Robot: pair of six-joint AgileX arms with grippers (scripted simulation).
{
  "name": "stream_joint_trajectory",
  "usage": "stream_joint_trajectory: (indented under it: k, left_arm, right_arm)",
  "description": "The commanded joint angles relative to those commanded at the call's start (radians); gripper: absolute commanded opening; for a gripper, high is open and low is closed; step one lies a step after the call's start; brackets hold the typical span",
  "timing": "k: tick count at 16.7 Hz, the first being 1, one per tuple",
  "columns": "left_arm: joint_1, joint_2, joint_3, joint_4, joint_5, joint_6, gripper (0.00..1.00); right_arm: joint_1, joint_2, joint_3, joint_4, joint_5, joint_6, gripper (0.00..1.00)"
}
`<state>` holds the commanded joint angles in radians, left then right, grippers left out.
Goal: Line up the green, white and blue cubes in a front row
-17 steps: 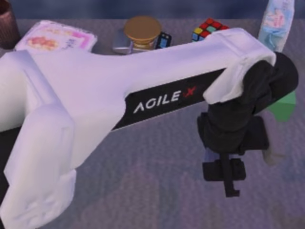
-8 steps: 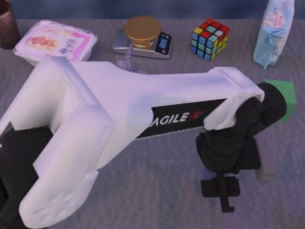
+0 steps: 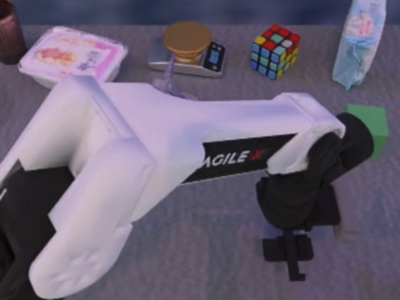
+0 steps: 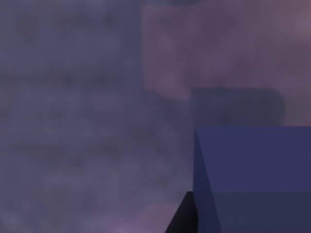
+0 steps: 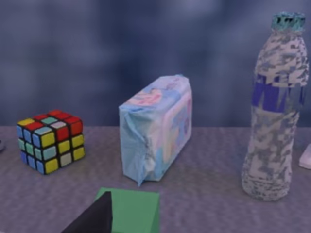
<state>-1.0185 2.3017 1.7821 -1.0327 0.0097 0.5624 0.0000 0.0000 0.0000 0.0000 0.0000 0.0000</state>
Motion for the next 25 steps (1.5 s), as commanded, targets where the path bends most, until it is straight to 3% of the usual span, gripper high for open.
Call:
stream_joint_trajectory:
  k: [10,20,25]
  left_arm:
    - [0.000,0.000,0.000,0.000,0.000,0.000,0.98]
    - [0.002,-0.001,0.004,-0.004,0.000,0.000,1.00]
    - [0.014,-0.030,0.123,-0.166,0.000,-0.001,1.00]
  right_arm:
    - [0.000,0.000,0.000,0.000,0.000,0.000,1.00]
    - [0.000,0.000,0.000,0.000,0.000,0.000,1.00]
    - [0.000,0.000,0.000,0.000,0.000,0.000,1.00]
